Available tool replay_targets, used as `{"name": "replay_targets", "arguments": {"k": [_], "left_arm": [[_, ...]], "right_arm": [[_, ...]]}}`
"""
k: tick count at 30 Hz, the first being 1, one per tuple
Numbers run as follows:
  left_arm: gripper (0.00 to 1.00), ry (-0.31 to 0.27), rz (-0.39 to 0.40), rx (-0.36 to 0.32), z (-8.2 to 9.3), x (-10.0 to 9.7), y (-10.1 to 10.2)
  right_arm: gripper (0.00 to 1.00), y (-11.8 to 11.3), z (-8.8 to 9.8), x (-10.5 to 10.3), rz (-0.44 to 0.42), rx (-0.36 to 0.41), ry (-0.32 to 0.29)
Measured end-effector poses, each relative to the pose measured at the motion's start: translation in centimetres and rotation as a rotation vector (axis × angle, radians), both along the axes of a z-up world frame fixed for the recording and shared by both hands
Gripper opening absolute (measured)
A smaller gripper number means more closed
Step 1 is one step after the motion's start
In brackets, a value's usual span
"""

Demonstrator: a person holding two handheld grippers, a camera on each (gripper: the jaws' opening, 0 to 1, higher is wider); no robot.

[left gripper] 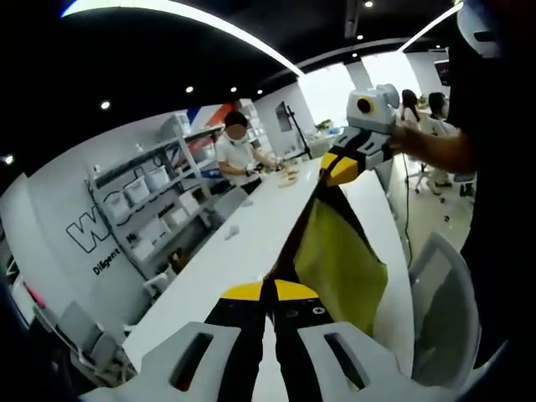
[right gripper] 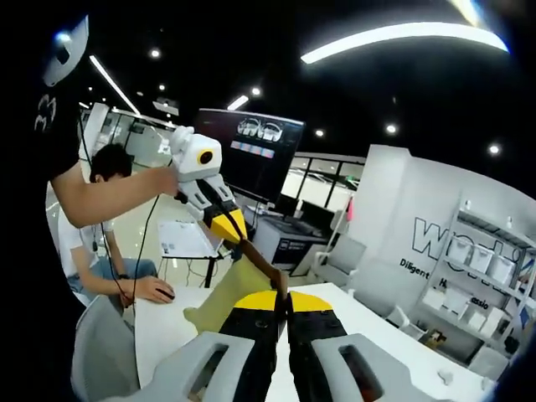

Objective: Fold the garment on the visible template until the final outline fits inside the template.

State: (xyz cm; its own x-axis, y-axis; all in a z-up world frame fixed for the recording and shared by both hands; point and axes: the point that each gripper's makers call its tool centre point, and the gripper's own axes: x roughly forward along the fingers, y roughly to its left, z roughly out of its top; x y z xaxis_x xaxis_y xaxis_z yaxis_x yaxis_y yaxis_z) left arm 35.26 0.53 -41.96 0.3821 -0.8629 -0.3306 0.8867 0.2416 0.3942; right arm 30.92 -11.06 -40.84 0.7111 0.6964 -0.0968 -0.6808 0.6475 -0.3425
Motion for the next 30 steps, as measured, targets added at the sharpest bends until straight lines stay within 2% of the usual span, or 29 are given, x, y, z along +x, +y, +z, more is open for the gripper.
{"name": "replay_targets", "arguments": {"k": [12, 16, 26, 30], "left_arm": [[0.03, -0.079, -0.009, 0.013, 3.5, -2.1, 0.6], [0.03, -0.097, -0.006, 0.018, 4.3, -2.3, 0.5], [0.03, -0.066, -0.012, 0.040, 2.5, -1.8, -1.3], [0.03, -0.054, -0.008, 0.053, 1.8, -1.3, -1.6]], "right_arm": [[0.00, 0.5, 2.8, -1.5, 0.030, 0.027, -0.054], [0.00, 0.5, 3.5, -1.9, 0.041, 0.038, -0.066], [0.00, -1.9, 0.8, 0.2, -0.074, -0.055, -0.036], [0.00, -2.5, 0.0, 1.2, -0.113, -0.101, -0.048]]}}
